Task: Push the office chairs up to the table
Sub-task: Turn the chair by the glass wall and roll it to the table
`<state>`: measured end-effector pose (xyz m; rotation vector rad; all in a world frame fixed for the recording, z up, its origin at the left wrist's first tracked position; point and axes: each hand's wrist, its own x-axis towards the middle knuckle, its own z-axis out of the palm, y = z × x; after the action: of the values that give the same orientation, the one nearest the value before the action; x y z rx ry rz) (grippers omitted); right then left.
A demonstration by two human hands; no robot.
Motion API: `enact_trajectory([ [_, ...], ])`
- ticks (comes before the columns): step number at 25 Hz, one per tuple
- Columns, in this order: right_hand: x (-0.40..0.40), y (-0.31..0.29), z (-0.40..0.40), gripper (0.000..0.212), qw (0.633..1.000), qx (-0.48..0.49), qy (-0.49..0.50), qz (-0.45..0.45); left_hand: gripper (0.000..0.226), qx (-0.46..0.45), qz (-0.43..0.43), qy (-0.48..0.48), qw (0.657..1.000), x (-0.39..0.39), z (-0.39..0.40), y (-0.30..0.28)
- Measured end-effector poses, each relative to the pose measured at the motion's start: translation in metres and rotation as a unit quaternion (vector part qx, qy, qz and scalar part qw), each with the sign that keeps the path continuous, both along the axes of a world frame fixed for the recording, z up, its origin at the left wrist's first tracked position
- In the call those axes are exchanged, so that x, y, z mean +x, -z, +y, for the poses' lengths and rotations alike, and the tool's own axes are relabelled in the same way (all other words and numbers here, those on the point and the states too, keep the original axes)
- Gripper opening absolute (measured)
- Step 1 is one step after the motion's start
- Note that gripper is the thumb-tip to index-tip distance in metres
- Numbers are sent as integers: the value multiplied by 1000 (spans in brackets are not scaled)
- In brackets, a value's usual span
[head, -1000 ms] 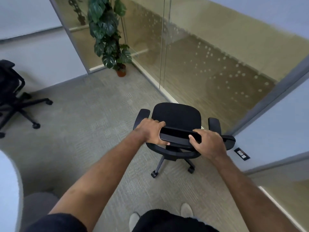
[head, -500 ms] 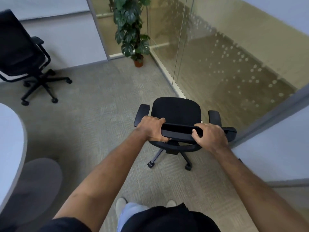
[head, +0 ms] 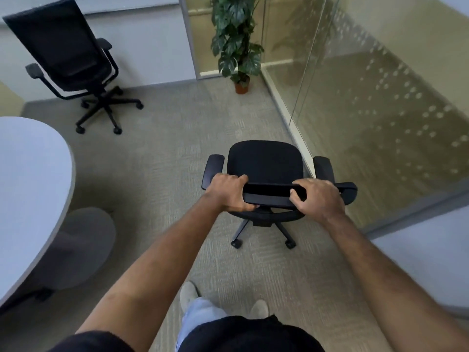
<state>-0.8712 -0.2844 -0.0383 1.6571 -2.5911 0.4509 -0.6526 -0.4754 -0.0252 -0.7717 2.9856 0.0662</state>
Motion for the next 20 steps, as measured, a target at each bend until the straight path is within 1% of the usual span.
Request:
enact_trajectory([
  [5, -1, -5, -43, 51, 997, 19, -77, -10, 89, -1, 12, -76, 997, 27, -7, 3],
  [9, 4, -10, -89, 54, 988, 29, -147, -25, 95, 1, 12, -139, 990, 51, -16, 2],
  [12, 3, -12, -128, 51, 980, 40, -192, -44, 101, -2, 12, -168, 986, 66, -26, 1],
  [15, -1, -14, -175, 48, 972, 59, -217, -64, 100, -8, 1, -178, 984, 74, -39, -2],
  [20, -1, -15, -248, 39, 959, 87, -259, -70, 92, 68, -17, -240, 968, 73, -53, -2],
])
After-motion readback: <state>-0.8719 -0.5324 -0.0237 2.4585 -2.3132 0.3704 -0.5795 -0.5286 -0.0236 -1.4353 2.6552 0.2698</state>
